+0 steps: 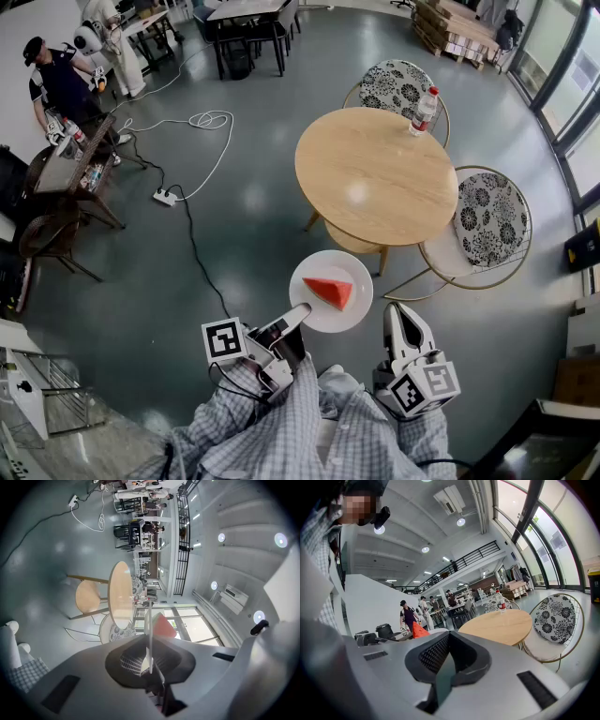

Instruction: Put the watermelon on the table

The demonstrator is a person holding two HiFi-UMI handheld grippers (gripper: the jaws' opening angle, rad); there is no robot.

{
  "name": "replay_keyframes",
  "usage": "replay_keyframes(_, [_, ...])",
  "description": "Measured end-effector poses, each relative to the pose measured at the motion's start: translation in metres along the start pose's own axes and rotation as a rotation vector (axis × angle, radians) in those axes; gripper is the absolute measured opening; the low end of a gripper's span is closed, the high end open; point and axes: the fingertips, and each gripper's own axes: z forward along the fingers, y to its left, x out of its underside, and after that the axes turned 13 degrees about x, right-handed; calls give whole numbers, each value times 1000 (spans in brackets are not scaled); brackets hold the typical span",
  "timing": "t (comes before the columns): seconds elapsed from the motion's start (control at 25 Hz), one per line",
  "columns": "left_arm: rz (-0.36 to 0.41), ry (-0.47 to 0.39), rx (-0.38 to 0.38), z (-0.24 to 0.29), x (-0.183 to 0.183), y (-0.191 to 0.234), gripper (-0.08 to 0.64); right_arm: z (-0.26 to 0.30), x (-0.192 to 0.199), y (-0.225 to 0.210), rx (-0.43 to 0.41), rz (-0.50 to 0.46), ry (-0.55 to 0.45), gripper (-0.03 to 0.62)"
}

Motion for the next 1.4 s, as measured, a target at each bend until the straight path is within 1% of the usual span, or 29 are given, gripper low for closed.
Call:
replay_keyframes(0.4, [-2,2,-1,-1,0,1,28,-1,1,3,-5,-10,3,8])
replay_keyframes(0.52, [-3,2,0,-2,1,1,28,-1,3,3,2,-2,22,8])
replay_keyframes(0.76, [0,12,0,-2,-1,2,28,3,16,9,-21,72,101,8])
replay_keyframes(0.84, [0,17,0,-3,-3,1,28,5,20,14,-32,115,124,8])
replay_keyframes(0.92, [-1,21,0,-5,-4,1,28,7,22,19,-44,181,128,9])
replay_keyframes(1.0, [-2,27,-1,-6,-5,1,28,8,21,21,-52,273,125,9])
replay_keyframes(1.04, [-3,30,-1,-6,-6,1,28,8,21,21,-49,319,126,11])
replay_keyframes(1.12, [-5,35,0,-6,-7,0,28,10,22,20,-39,379,128,12])
replay_keyframes(1.24, [-9,45,-2,-5,-7,2,28,10,22,22,-56,454,121,71])
replay_keyframes(1.28, [-11,48,-2,-5,-7,2,28,10,23,24,-62,459,122,80])
replay_keyframes(1.32, [-14,53,0,-6,-7,3,28,10,25,27,-65,444,127,81])
replay_keyframes(1.4, [-21,67,3,-6,-7,4,28,11,32,33,-65,389,143,81])
